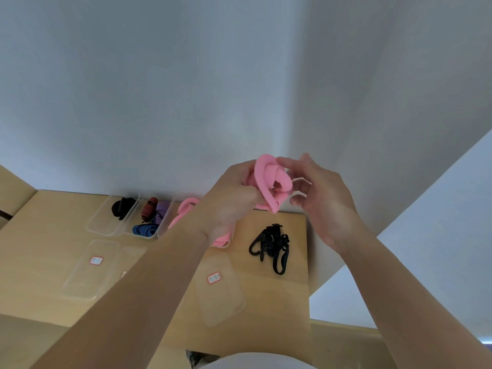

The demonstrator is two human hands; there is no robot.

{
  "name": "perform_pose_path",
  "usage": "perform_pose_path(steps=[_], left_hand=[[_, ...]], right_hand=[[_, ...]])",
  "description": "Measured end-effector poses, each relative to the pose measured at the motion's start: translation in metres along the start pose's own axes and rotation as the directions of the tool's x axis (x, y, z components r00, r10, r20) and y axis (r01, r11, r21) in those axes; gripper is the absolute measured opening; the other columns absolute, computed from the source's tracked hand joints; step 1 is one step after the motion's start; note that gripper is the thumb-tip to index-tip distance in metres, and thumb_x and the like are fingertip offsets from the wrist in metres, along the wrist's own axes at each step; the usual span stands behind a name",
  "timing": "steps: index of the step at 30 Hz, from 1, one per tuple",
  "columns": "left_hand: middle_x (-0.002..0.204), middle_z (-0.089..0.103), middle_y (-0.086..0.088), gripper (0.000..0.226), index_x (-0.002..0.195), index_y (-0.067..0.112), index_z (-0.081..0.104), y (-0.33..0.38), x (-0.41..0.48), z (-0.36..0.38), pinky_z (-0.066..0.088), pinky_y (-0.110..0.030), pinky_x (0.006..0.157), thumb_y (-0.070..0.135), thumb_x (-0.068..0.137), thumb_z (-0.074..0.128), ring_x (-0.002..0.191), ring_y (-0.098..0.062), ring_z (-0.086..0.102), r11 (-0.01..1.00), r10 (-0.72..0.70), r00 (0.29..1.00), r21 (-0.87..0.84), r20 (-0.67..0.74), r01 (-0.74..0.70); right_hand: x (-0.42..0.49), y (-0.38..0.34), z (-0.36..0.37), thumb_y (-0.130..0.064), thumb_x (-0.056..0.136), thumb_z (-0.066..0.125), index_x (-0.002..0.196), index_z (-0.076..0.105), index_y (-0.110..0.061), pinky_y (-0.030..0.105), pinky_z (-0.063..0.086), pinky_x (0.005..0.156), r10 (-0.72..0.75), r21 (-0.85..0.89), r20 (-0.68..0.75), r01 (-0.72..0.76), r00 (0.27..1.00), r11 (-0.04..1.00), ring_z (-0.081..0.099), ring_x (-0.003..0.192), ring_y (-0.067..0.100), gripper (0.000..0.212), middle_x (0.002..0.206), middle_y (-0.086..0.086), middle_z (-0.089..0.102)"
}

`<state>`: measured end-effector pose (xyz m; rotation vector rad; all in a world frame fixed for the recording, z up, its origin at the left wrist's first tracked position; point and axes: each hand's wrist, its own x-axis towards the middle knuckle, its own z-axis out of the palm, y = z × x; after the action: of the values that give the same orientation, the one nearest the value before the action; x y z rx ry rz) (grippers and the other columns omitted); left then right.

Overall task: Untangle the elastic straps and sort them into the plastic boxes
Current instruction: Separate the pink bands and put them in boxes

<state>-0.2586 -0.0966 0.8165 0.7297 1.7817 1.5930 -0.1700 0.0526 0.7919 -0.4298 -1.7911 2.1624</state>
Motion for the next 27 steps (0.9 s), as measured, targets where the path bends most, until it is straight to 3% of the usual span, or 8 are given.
perform_pose_path(steps=[2, 4, 9, 13, 17, 19, 22, 27], left_hand=[[0.111, 0.074, -0.014, 0.044, 0.111, 0.013, 0.074, -0.002, -0.001, 0.001, 0.060, -0.033, 0.080, -0.001, 0.069, 0.077, 0.097, -0.019, 0.071, 1.000, -0.007, 0.999, -0.025, -0.039, 0.006], [0.105, 0.075, -0.014, 0.043, 0.110, 0.012, 0.074, -0.004, -0.003, 0.001, 0.060, -0.032, 0.078, 0.006, 0.067, 0.076, 0.094, -0.019, 0.073, 0.999, -0.012, 0.998, -0.033, -0.061, 0.010], [0.100, 0.078, -0.011, 0.040, 0.106, 0.011, 0.077, -0.008, -0.006, 0.002, 0.063, -0.042, 0.087, 0.000, 0.069, 0.085, 0.097, -0.027, 0.075, 0.999, 0.023, 0.995, -0.019, -0.102, -0.026], [0.096, 0.078, -0.015, 0.037, 0.098, 0.009, 0.079, -0.009, -0.008, 0.001, 0.062, -0.042, 0.085, 0.004, 0.062, 0.085, 0.094, -0.029, 0.076, 0.995, 0.017, 0.992, -0.095, -0.129, -0.029], [0.104, 0.076, -0.023, 0.038, 0.102, 0.003, 0.078, -0.016, -0.010, -0.002, 0.062, -0.046, 0.086, -0.002, 0.064, 0.083, 0.102, -0.039, 0.073, 0.978, -0.022, 0.997, -0.210, -0.078, 0.005], [0.104, 0.076, -0.021, 0.038, 0.101, 0.007, 0.080, -0.019, -0.011, -0.004, 0.062, -0.044, 0.086, -0.002, 0.065, 0.083, 0.102, -0.037, 0.073, 0.976, -0.007, 0.998, -0.217, -0.063, -0.007], [0.103, 0.077, -0.018, 0.041, 0.104, 0.009, 0.080, -0.026, -0.013, -0.009, 0.061, -0.039, 0.083, -0.004, 0.064, 0.083, 0.102, -0.033, 0.074, 0.972, 0.008, 0.999, -0.233, -0.047, -0.018], [0.104, 0.076, -0.023, 0.041, 0.096, 0.006, 0.081, -0.036, -0.018, -0.019, 0.059, -0.046, 0.093, 0.005, 0.056, 0.086, 0.103, -0.036, 0.073, 0.951, -0.056, 0.997, -0.307, -0.053, 0.037]], right_hand=[[-0.003, 0.001, 0.002, -0.052, 0.092, 0.060, 0.112, 0.078, -0.029, 0.027, 0.047, 0.070, -0.061, -0.091, 0.028, 0.064, 0.998, 0.994, 0.059, 0.086, 0.016, 0.035, 0.102, 0.003, 0.072], [-0.004, 0.003, 0.004, -0.036, 0.093, 0.071, 0.112, 0.078, -0.031, 0.026, 0.047, 0.076, -0.155, -0.177, -0.007, 0.151, 0.988, 0.973, 0.060, 0.087, 0.014, 0.021, 0.107, 0.005, 0.072], [-0.003, -0.002, 0.006, -0.019, 0.096, 0.067, 0.105, 0.079, -0.030, 0.014, 0.046, 0.069, -0.256, -0.240, 0.005, 0.249, 0.967, 0.938, 0.063, 0.078, 0.001, 0.018, 0.085, -0.015, 0.071], [-0.002, -0.005, 0.007, -0.026, 0.098, 0.065, 0.100, 0.079, -0.043, 0.025, 0.051, 0.079, -0.266, -0.334, 0.047, 0.266, 0.963, 0.904, 0.067, 0.090, 0.013, 0.021, 0.090, -0.013, 0.074], [-0.005, -0.011, 0.009, -0.035, 0.097, 0.064, 0.097, 0.074, -0.056, 0.012, 0.047, 0.074, -0.280, -0.449, 0.120, 0.303, 0.953, 0.841, 0.066, 0.090, 0.005, 0.023, 0.092, -0.023, 0.071], [-0.006, -0.011, 0.009, -0.038, 0.092, 0.069, 0.098, 0.074, -0.054, 0.019, 0.051, 0.076, -0.251, -0.468, 0.155, 0.294, 0.956, 0.833, 0.067, 0.090, 0.007, 0.019, 0.094, -0.020, 0.070], [-0.008, -0.010, 0.012, -0.040, 0.086, 0.074, 0.102, 0.077, -0.043, 0.046, 0.057, 0.087, -0.182, -0.445, 0.173, 0.241, 0.968, 0.862, 0.068, 0.095, 0.019, 0.017, 0.099, -0.012, 0.071], [-0.001, -0.007, 0.025, -0.034, 0.092, 0.071, 0.099, 0.080, -0.032, 0.051, 0.059, 0.083, -0.104, -0.495, 0.203, 0.194, 0.974, 0.847, 0.072, 0.088, 0.019, 0.011, 0.094, -0.008, 0.076]])
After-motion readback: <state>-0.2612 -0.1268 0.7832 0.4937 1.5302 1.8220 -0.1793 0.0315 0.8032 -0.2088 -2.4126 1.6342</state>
